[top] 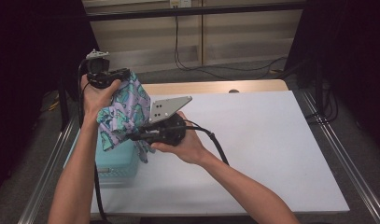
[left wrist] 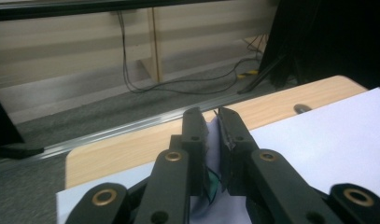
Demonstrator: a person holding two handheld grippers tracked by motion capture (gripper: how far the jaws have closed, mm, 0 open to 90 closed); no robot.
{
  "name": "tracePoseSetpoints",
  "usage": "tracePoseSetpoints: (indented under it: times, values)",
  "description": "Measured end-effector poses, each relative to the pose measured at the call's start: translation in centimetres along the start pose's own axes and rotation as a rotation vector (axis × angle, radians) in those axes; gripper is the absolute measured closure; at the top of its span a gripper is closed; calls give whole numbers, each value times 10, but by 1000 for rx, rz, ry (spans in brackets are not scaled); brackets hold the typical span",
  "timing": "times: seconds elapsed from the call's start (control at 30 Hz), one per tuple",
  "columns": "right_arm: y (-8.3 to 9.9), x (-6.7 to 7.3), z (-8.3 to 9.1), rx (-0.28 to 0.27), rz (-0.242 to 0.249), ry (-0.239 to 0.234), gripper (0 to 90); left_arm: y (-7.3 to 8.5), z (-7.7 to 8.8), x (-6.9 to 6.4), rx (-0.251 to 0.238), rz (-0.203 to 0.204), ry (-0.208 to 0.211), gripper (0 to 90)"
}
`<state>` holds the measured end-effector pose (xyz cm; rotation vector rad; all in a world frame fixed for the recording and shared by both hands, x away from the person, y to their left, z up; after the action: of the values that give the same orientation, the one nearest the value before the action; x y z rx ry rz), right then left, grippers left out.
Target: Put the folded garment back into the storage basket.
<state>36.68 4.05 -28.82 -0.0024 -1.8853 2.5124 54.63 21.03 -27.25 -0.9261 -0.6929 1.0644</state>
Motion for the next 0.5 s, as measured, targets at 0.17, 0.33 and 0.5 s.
tracePoseSetpoints:
  times: [0.17,0.33,0.5]
  values:
    - [-4,-1,-8,-3,3,-9,839,0,4,9,-4,13,-8,822]
    - [-8,-1,-16,-10,1,-17,840,2,8,17,0,-3,-24,822]
    - [-12,-3,-25,-6,6,-26,840,4,10,26,9,-6,-33,822]
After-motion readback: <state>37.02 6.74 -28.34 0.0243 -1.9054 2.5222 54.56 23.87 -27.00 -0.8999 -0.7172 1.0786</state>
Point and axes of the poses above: each handheld gripper's, and its own axes: z roughly backward along the jaws, y roughly out of its underside, x roughly to its left, the point moved 4 cm from there along -z, roughly forward along the jaws, and after that the axes turned 10 degrees about -y, right-handed, at the moved point
